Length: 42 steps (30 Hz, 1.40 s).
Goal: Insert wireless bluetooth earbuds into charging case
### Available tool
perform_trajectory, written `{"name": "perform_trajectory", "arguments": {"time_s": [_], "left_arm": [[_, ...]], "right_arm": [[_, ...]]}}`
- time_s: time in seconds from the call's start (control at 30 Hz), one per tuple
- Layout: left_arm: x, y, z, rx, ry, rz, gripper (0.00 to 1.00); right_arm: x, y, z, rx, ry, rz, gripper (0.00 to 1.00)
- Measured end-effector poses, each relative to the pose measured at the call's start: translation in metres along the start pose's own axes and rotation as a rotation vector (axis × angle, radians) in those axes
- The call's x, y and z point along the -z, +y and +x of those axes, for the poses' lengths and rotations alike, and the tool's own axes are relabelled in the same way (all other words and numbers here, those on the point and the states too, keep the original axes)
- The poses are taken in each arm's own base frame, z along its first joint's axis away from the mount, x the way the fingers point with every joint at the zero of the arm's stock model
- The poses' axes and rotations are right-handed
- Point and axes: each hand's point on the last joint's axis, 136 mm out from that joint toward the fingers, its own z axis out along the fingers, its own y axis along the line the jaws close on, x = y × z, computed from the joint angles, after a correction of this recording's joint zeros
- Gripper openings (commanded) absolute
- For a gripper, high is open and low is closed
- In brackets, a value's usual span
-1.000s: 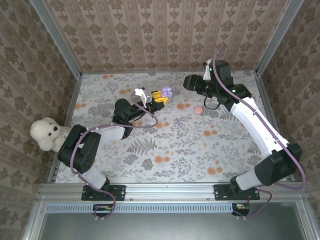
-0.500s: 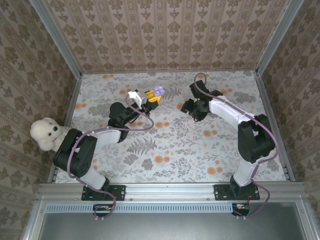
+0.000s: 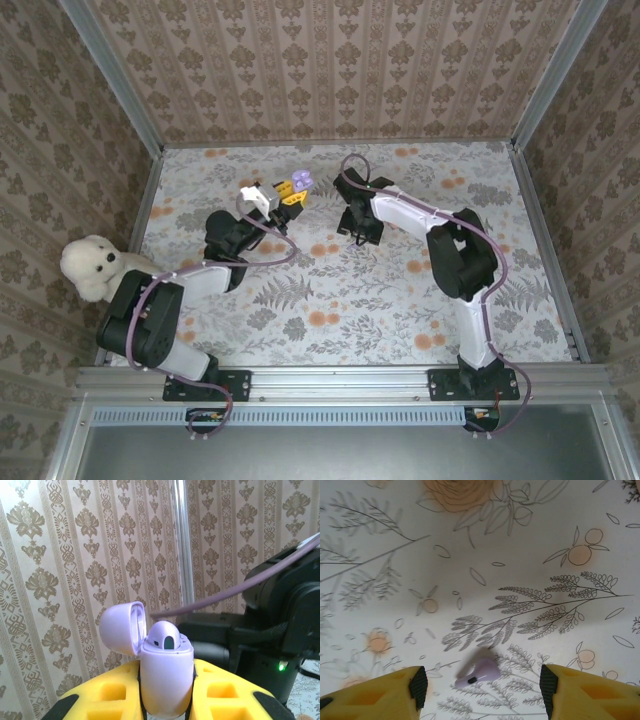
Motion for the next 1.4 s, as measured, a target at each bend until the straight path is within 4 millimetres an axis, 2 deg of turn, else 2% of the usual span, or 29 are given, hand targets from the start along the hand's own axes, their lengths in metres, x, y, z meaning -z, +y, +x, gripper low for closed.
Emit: {"name": "perform_trajectory", "arguments": {"time_s": [0.23, 0.57, 0.93, 1.13, 1.4], "left_arm": [[0.002, -0.002, -0.014, -0.018, -0.028, 0.001, 0.00], [0.004, -0.003, -0.016, -0.021, -0.032, 0.002, 0.00], [0.005, -0.004, -0.019, -0.025, -0.038, 0.002, 0.00], [0.005, -0.004, -0.019, -0.024, -0.037, 0.002, 0.00], [0.005, -0.004, -0.019, -0.024, -0.037, 0.002, 0.00]], "right_arm": [[-0.015, -0.009, 0.010, 0.027, 0.021, 0.074, 0.64], [-0.023, -0.013, 0.027, 0.087, 0.048, 0.103, 0.61], [-0.016, -0.032, 0.041, 0.130, 0.058, 0.113, 0.61], [-0.010, -0.015, 0.033, 0.206, 0.030, 0.038, 0.62], [0.004, 0.015, 0.016, 0.439, -0.026, -0.069, 0.63]]}}
